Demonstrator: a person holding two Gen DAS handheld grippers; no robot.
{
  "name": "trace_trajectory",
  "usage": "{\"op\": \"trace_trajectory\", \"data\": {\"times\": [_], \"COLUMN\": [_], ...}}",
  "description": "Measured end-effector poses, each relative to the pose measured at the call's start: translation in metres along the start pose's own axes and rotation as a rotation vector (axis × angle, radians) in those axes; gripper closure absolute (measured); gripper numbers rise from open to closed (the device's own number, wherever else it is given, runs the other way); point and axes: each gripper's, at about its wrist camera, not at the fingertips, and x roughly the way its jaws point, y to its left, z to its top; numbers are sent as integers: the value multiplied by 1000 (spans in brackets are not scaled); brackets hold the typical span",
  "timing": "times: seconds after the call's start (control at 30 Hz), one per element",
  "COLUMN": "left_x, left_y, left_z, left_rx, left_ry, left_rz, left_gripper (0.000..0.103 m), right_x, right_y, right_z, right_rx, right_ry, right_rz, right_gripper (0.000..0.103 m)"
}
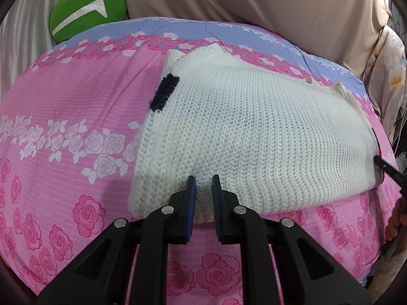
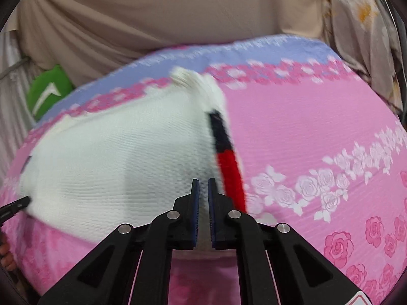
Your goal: Fold small clothes
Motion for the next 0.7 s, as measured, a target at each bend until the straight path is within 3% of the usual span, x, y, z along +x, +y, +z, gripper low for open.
{"op": "trace_trajectory", "data": {"times": [0.07, 0.23, 0.3, 0.37, 0.47, 0.53, 0.6, 0.7], "left_x": [-1, 1, 1, 1, -2, -7, -16, -33], "left_y": [1, -1, -2, -1, 1, 4, 6, 12], "left_z": [0, 3, 4, 4, 5, 7, 11, 22], "left_rx": [-6, -14, -16, -17, -33, -53, -72, -95], "left_ry": [2, 5, 2, 3, 12, 15, -3, -72], "left_rz": [-7, -4, -1, -5, -23, -50, -82, -80], "left_gripper": [90, 90, 90, 90, 90, 90, 84, 62], "right_x": [0, -22, -10, 11, 3, -8, -14, -9], "right_y": [-9, 8, 7, -4, -4, 12, 36, 91], "right_z": [0, 15, 19, 19, 28, 36, 41, 45], "right_rx": [54, 2, -11, 19, 60, 29, -23, -136], "right_ry": [9, -64, -52, -16, -19, -43, -56, -37], "right_rz": [49, 35, -3, 36, 47, 57, 103, 220], "right_gripper": [103, 100, 99, 103, 102, 92, 88, 88]}}
